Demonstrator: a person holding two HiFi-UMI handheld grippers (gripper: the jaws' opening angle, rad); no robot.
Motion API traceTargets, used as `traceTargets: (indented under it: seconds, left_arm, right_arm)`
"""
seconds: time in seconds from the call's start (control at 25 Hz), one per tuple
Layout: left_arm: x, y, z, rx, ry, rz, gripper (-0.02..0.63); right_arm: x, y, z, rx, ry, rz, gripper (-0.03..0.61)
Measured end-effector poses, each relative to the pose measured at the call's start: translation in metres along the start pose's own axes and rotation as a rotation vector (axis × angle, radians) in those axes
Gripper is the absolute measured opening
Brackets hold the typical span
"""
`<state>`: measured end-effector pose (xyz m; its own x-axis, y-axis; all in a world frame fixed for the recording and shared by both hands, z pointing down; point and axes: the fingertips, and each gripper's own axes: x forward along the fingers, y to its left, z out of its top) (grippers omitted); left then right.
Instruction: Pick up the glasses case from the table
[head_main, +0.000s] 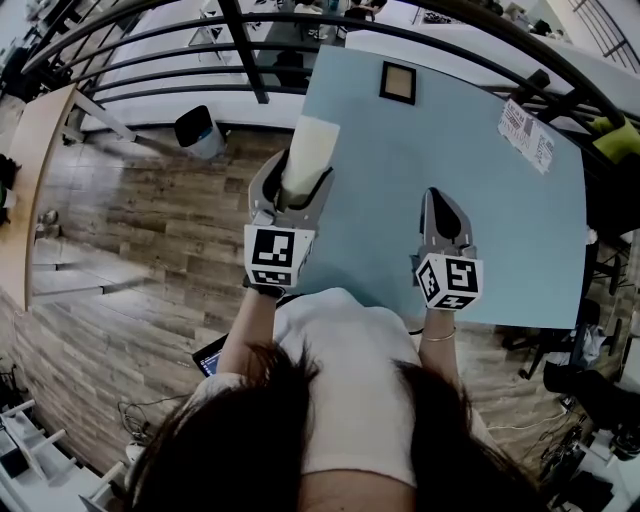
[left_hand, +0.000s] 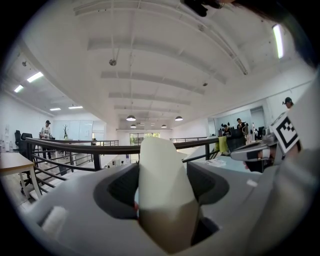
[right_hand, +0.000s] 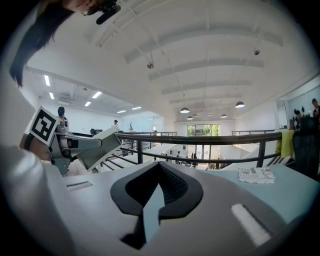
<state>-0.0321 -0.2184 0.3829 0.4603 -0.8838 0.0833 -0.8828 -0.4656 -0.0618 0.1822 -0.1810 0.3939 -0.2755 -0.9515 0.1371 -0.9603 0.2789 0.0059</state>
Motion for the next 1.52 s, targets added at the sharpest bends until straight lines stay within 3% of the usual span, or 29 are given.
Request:
traceTargets:
  seconds: [0.68,1.52]
  left_arm:
    - [0.0052,-0.0017,0.0015,-0.008,0.009,-0.015,0.351]
    - [-0.0003,0.0069,-0.0013,-0.023,0.007,-0.024,0.351]
  right_arm:
    - [-0.0041,-0.0059,0.0107,-0.021,-0.032,-0.017,0.002]
    - [-0.0043,-0.0007,0.0042,-0.016,-0.002,-0.042,0.002]
